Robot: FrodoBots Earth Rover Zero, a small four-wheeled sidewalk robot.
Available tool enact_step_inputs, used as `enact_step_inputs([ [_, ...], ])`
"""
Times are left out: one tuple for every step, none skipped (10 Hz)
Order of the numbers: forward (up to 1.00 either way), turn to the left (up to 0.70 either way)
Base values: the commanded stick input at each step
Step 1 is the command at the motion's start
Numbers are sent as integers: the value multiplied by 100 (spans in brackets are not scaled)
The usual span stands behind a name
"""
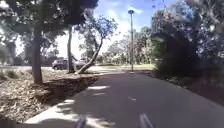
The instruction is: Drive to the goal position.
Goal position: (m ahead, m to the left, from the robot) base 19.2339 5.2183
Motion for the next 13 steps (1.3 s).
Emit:
enact_step_inputs([
  [100, 0],
  [100, 0],
  [100, 0],
  [100, 0],
  [100, 0],
  [100, 0],
  [100, 0],
  [100, 0],
  [100, 0],
  [100, 0],
  [100, 0],
  [100, 0],
  [100, 0],
])
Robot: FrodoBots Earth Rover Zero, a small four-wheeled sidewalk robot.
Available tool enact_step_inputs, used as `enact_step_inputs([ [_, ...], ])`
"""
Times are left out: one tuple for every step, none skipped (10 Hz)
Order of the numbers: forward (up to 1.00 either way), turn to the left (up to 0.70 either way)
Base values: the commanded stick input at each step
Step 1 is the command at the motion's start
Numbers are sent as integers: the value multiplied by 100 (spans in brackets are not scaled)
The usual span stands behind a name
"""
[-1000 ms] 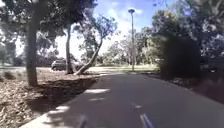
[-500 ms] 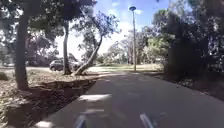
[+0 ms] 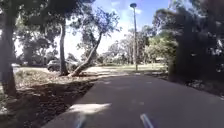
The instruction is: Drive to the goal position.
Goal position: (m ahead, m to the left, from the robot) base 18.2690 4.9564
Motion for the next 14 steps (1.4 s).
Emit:
enact_step_inputs([
  [100, 0],
  [100, 0],
  [100, -7],
  [100, -40],
  [100, -40],
  [100, -40],
  [100, -40],
  [100, -40],
  [100, -40],
  [100, -40],
  [100, -40],
  [100, -13],
  [100, 0],
  [100, 0],
])
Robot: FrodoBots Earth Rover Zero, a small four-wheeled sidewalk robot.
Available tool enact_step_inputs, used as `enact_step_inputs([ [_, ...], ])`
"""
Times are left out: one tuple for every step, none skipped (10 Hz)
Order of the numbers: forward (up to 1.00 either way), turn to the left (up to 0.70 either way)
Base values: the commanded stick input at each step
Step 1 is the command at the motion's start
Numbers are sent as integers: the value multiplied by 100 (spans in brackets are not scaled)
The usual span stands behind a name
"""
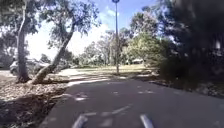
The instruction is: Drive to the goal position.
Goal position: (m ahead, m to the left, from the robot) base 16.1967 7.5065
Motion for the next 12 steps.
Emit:
enact_step_inputs([
  [100, 0],
  [100, 0],
  [100, 0],
  [100, 0],
  [100, 0],
  [100, 0],
  [100, 0],
  [100, 0],
  [100, 0],
  [100, 0],
  [100, 30],
  [100, 40],
])
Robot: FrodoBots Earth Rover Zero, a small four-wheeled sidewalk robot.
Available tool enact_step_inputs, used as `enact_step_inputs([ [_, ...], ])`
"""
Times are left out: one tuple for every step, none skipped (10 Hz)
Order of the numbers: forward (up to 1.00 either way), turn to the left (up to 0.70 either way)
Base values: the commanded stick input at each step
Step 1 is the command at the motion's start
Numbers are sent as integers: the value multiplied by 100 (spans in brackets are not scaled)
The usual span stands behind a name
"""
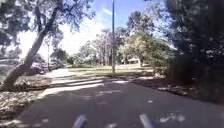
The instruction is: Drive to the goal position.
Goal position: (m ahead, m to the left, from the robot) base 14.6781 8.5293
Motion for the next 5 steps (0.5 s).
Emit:
enact_step_inputs([
  [100, 23],
  [100, 0],
  [100, 0],
  [100, 0],
  [100, 0],
])
